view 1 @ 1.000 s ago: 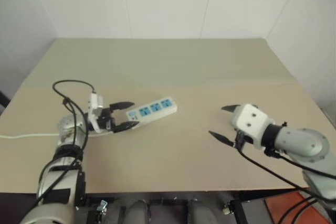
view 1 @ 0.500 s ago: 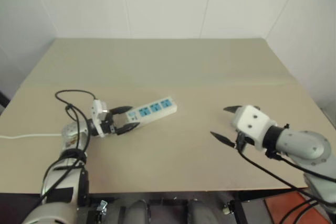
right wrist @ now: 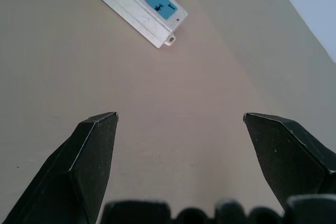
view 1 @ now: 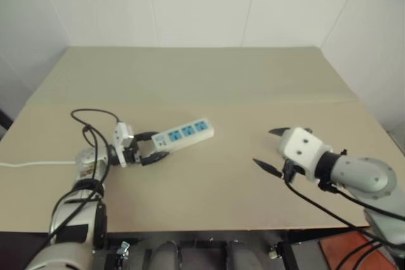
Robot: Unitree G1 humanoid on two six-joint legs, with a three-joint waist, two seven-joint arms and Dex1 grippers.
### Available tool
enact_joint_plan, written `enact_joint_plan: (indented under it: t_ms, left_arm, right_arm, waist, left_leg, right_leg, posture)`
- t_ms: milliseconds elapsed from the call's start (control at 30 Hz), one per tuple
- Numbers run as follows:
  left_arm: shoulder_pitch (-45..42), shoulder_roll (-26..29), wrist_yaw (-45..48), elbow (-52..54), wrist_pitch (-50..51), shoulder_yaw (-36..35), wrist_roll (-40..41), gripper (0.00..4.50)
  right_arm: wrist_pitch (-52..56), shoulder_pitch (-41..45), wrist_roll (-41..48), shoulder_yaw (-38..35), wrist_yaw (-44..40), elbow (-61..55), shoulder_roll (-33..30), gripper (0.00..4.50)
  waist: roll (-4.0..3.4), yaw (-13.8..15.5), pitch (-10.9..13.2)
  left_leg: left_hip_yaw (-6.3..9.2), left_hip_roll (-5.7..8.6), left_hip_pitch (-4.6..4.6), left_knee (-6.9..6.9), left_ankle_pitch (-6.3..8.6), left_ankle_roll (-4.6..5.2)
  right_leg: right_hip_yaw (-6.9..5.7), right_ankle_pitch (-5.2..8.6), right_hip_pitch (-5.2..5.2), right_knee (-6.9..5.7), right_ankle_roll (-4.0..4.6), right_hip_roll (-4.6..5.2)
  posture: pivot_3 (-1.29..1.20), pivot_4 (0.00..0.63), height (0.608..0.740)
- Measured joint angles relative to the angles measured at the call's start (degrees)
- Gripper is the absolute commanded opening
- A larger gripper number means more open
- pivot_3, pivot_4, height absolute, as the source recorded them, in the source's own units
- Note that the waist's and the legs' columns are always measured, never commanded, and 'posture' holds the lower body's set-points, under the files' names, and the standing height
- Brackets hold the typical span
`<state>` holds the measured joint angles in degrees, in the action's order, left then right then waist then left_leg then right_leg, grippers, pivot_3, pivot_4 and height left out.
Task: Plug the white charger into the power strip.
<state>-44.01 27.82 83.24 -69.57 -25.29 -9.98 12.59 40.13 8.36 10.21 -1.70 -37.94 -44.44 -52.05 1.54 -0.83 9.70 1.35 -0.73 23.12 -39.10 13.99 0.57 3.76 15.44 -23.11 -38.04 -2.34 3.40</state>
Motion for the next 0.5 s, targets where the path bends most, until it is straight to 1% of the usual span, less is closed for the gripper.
enact_joint_plan:
  t_ms: [233, 333, 400, 500]
  left_arm:
    - [-1.36, 0.02, -0.68, -1.33, -0.99, 0.43, -2.91, 4.45]
    - [-1.89, 0.02, -1.36, -1.82, -1.05, 0.85, -3.97, 3.83]
    - [-2.11, 0.02, -1.46, -2.06, -1.05, 0.91, -4.24, 3.25]
    - [-2.11, 0.02, -1.16, -2.10, -1.05, 1.11, -4.33, 3.26]
  right_arm:
    - [0.16, 0.00, -0.04, 0.00, 0.08, 0.00, 0.43, 4.50]
    - [0.37, 0.00, -0.05, 0.00, 0.39, 0.00, 0.54, 4.50]
    - [0.49, 0.00, -0.05, 0.00, 0.52, -0.01, 0.54, 4.50]
    - [0.62, -0.02, -0.05, 0.00, 0.67, -0.03, 0.54, 4.50]
  waist:
    - [-0.01, 0.07, -0.02]
    - [-0.01, 0.11, -0.04]
    - [-0.01, 0.10, -0.05]
    - [-0.02, 0.10, -0.06]
  left_leg:
    - [-0.01, 0.00, -0.02, 0.00, 0.00, 0.00]
    - [-0.01, 0.01, -0.06, 0.00, 0.00, 0.00]
    - [-0.01, 0.01, -0.06, 0.00, 0.00, 0.00]
    - [-0.01, 0.01, -0.06, 0.00, 0.00, 0.00]
  right_leg:
    - [0.00, 0.00, 0.02, -0.01, 0.00, 0.00]
    - [-0.01, 0.00, 0.07, -0.02, 0.00, 0.00]
    - [-0.01, 0.00, 0.06, -0.01, 0.00, 0.00]
    - [-0.01, 0.00, 0.06, -0.01, 0.00, 0.00]
  posture:
    - [0.00, 0.150, 0.740]
    - [0.00, 0.150, 0.740]
    - [0.00, 0.150, 0.740]
    - [0.00, 0.150, 0.740]
